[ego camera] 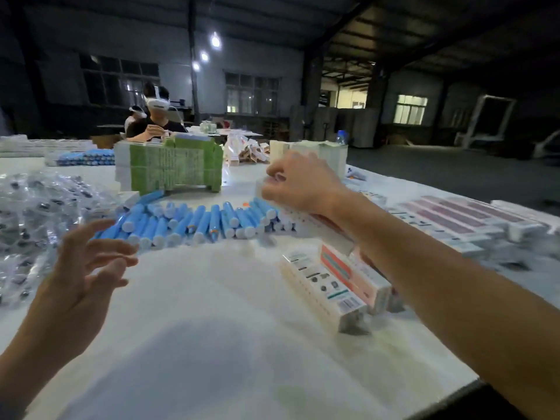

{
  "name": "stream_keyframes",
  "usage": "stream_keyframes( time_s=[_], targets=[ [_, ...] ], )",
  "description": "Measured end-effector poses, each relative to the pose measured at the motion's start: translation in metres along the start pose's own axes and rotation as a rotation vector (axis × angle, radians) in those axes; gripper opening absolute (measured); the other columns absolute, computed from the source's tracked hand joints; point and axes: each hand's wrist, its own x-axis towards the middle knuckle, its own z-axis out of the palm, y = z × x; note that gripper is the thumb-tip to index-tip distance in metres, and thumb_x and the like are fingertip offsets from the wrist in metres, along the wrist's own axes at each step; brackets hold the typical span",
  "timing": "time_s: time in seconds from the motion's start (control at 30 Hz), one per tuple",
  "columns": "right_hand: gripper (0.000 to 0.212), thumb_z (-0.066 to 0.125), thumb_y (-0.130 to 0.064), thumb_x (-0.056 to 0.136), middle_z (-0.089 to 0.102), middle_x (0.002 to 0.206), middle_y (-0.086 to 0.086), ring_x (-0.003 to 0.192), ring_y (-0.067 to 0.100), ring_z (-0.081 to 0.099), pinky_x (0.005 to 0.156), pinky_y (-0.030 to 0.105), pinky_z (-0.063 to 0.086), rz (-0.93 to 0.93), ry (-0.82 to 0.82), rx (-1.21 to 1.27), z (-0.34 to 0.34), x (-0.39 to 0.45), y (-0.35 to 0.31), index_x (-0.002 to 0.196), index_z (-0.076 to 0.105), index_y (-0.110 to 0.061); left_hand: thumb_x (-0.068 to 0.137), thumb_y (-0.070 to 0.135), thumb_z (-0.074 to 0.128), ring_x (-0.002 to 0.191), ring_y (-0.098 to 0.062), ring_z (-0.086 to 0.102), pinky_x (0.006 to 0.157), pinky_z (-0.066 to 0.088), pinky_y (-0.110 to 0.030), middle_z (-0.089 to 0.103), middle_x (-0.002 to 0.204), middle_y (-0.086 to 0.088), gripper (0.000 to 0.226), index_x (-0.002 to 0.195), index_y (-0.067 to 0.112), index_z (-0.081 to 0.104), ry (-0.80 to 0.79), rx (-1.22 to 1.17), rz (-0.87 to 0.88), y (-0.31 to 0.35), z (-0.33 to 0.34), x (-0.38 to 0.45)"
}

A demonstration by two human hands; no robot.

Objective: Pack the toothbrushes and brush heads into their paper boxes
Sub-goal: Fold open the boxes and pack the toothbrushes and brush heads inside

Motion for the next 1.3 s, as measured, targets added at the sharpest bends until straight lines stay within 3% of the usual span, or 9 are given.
stream_keyframes(
  time_s=[0.17,0.27,0.37,0.43,0.63,0.87,0.97,1.03,1.3],
  targets=[
    [0.026,0.061,-0.042,0.084,0.056,0.075,-0.001,0.075,0.019,0.055,0.063,0.030,0.043,0.328,-0.312,-0.347,-0.014,-0.025,0.099,0.071,0.056,-0.020,0.082,0.049,0.053,0.082,-0.001,0.068,0.058,0.058,-0.018,0.068,0.097,0.016,0.042,0.123,0.052,0.055,-0.059,0.066,-0.094,-0.007,0.002,-0.004],
    [0.027,0.059,-0.036,0.084,0.051,0.068,-0.004,0.075,0.019,0.053,0.063,0.031,0.042,0.373,-0.315,-0.416,-0.011,-0.037,0.126,0.066,0.050,-0.020,0.082,0.049,0.052,0.080,-0.004,0.068,0.057,0.057,-0.018,0.067,0.094,0.015,0.036,0.118,0.050,0.059,-0.092,0.134,-0.102,-0.006,0.002,-0.011],
    [0.011,0.059,-0.030,0.087,0.061,0.085,-0.002,0.084,0.019,0.054,0.068,0.032,0.048,0.308,-0.302,-0.485,-0.005,-0.032,0.121,0.087,0.067,-0.023,0.084,0.050,0.050,0.080,-0.005,0.068,0.057,0.059,-0.023,0.067,0.094,0.014,0.034,0.115,0.046,0.062,-0.095,0.213,-0.121,-0.001,0.003,-0.012],
    [0.022,0.060,-0.031,0.089,0.065,0.104,0.001,0.096,0.021,0.056,0.073,0.033,0.049,0.242,-0.254,-0.472,0.005,-0.025,0.104,0.107,0.071,-0.025,0.086,0.046,0.052,0.081,-0.004,0.067,0.058,0.059,-0.025,0.067,0.094,0.015,0.028,0.111,0.046,0.063,-0.105,0.265,-0.125,0.007,0.004,-0.013],
    [0.019,0.059,-0.035,0.088,0.069,0.095,-0.006,0.091,0.017,0.062,0.079,0.033,0.052,0.030,-0.130,0.150,0.055,-0.015,-0.012,0.098,0.074,-0.028,0.090,-0.006,0.063,0.081,-0.006,0.066,0.062,0.054,-0.030,0.067,0.095,0.020,0.053,0.094,0.046,0.065,-0.151,0.393,-0.082,0.033,0.015,-0.012],
    [0.013,0.063,-0.024,0.085,0.070,0.075,-0.004,0.076,0.016,0.064,0.073,0.032,0.050,-0.146,0.018,0.725,0.126,-0.008,-0.167,0.087,0.075,-0.022,0.083,-0.008,0.058,0.064,-0.003,0.056,0.062,0.044,-0.020,0.061,0.066,0.014,0.034,0.076,0.024,0.063,-0.064,0.528,-0.130,0.038,0.007,-0.008],
    [0.014,0.061,-0.020,0.085,0.069,0.085,-0.004,0.080,0.015,0.062,0.078,0.033,0.050,-0.196,0.054,0.866,0.149,-0.013,-0.194,0.091,0.073,-0.021,0.077,0.010,0.048,0.078,-0.031,0.066,0.067,0.050,-0.040,0.071,0.076,-0.012,0.024,0.084,0.005,0.071,0.002,0.615,-0.274,0.030,-0.008,-0.005],
    [0.018,0.058,-0.022,0.084,0.065,0.089,-0.006,0.085,0.017,0.060,0.078,0.034,0.048,-0.258,0.055,0.865,0.160,-0.016,-0.197,0.094,0.072,-0.021,0.078,0.008,0.049,0.083,-0.037,0.067,0.068,0.048,-0.038,0.073,0.082,-0.016,0.028,0.091,0.005,0.073,0.052,0.657,-0.258,0.029,-0.019,-0.003],
    [0.013,0.060,-0.024,0.085,0.061,0.082,-0.021,0.076,-0.008,0.056,0.067,0.003,0.038,-0.295,0.042,1.025,0.160,-0.014,-0.203,0.087,0.065,-0.036,0.080,0.019,0.049,0.064,-0.010,0.060,0.062,0.045,-0.025,0.063,0.066,0.016,0.024,0.066,0.030,0.065,0.428,0.603,-0.576,0.027,-0.109,0.028]
  ],
)
